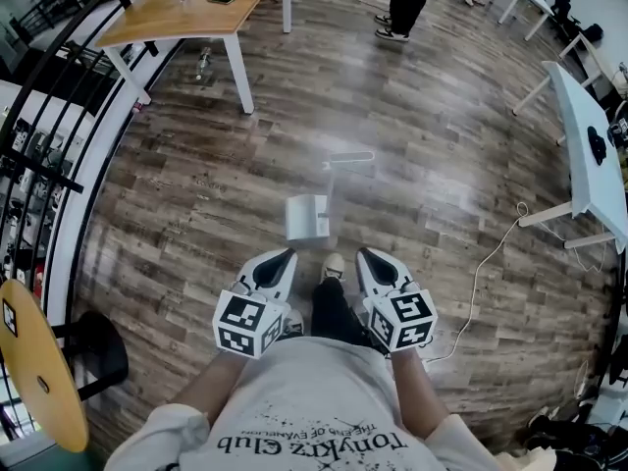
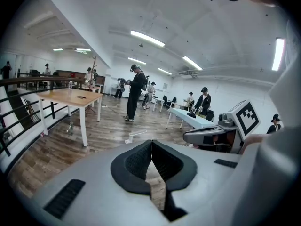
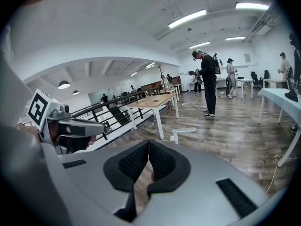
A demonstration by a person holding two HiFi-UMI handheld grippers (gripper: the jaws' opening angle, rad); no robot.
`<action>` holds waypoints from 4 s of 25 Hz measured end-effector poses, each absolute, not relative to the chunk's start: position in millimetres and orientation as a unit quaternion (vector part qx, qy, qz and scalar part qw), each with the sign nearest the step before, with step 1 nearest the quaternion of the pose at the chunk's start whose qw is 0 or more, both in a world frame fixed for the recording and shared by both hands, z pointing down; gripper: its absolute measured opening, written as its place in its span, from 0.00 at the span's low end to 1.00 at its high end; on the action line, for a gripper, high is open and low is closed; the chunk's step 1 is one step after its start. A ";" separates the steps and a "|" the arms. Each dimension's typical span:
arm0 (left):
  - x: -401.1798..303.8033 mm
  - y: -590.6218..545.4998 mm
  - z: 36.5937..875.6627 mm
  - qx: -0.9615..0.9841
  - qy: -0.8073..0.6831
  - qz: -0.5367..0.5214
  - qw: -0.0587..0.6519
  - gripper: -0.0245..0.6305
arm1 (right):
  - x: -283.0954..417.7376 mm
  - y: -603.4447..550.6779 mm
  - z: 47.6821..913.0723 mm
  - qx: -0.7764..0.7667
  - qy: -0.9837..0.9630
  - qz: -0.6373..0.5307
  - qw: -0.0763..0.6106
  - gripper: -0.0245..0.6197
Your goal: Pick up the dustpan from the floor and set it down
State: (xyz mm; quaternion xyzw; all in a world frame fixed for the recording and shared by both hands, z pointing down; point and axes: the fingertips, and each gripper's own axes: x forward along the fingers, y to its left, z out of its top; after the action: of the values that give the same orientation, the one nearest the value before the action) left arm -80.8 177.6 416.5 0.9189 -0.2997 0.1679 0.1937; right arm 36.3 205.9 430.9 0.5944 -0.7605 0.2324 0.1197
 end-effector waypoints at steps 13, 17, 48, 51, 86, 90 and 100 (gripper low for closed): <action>7.2 68.4 397.0 0.908 -0.345 0.157 0.178 0.07 | 129.5 80.7 417.7 0.550 -0.799 0.209 0.123 0.08; 19.5 58.3 400.9 0.902 -0.355 0.163 0.184 0.07 | 140.7 63.5 420.1 0.537 -0.806 0.214 0.125 0.08; 12.0 -18.3 404.8 0.909 -0.328 0.162 0.198 0.07 | 134.9 8.4 428.2 0.549 -0.791 0.225 0.151 0.08; 10.0 -23.8 409.8 0.907 -0.331 0.167 0.201 0.07 | 134.0 3.4 437.5 0.544 -0.791 0.228 0.165 0.08; 3.4 -82.8 482.7 0.876 -0.357 0.200 0.253 0.07 | 114.5 -62.6 553.7 0.342 -0.842 0.085 0.409 0.38; 0.7 -85.3 491.3 0.872 -0.361 0.204 0.261 0.07 | 109.0 -63.8 574.5 0.301 -0.838 0.058 0.452 0.40; -5.4 -93.2 503.4 0.864 -0.371 0.206 0.270 0.07 | 99.6 -66.0 620.0 0.207 -0.834 0.045 0.509 0.41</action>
State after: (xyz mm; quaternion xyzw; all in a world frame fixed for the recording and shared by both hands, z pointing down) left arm -5.4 -93.2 503.4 0.8643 -0.3713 0.2059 0.2699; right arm 99.6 -66.0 620.0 0.2070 -0.8342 0.0453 0.5092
